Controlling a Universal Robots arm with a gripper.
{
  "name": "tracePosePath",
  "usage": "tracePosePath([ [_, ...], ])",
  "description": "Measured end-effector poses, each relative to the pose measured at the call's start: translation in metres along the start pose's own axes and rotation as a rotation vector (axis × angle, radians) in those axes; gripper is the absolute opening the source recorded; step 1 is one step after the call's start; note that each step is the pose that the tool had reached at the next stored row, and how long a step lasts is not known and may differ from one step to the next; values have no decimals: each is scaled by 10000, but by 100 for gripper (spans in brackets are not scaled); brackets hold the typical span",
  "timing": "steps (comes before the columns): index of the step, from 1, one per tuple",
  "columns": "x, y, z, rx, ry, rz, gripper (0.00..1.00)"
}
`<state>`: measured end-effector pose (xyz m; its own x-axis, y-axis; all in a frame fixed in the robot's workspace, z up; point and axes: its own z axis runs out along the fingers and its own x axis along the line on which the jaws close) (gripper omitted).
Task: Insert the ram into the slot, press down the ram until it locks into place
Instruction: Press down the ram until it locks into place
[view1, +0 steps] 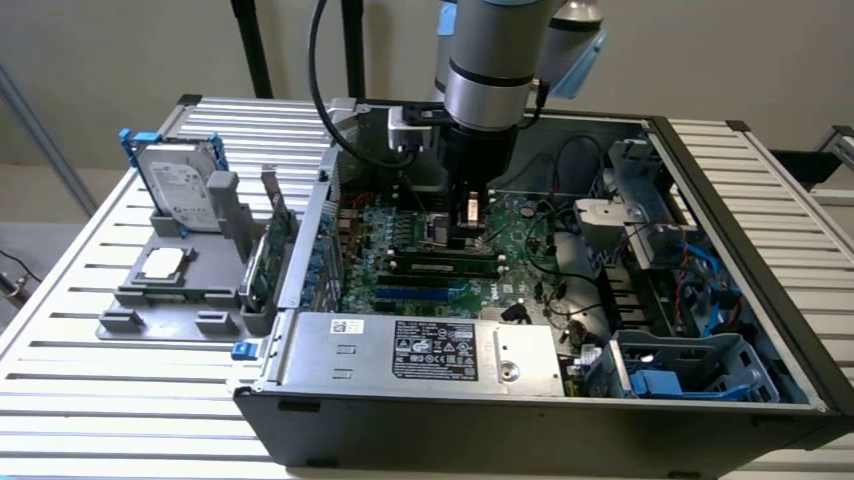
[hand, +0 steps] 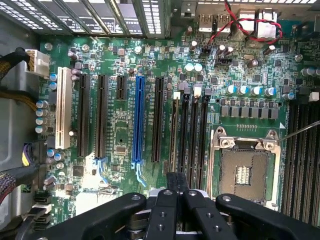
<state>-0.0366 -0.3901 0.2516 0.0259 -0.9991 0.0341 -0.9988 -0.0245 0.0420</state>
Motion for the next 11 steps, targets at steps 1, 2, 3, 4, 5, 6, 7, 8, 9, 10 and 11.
tracePosePath([
  [1,0,0,-1,-1,1,0,11],
  [2,0,0,-1,-1,1,0,11],
  [3,0,0,-1,-1,1,1,11],
  [4,0,0,-1,-1,1,0,11],
  [5,0,0,-1,-1,1,1,11],
  [6,0,0,-1,-1,2,0,11],
  [7,0,0,-1,-1,1,0,11],
  [8,0,0,-1,-1,1,1,11],
  [9,0,0,-1,-1,2,0,11],
  [10,0,0,-1,-1,1,1,11],
  [11,0,0,-1,-1,1,1,11],
])
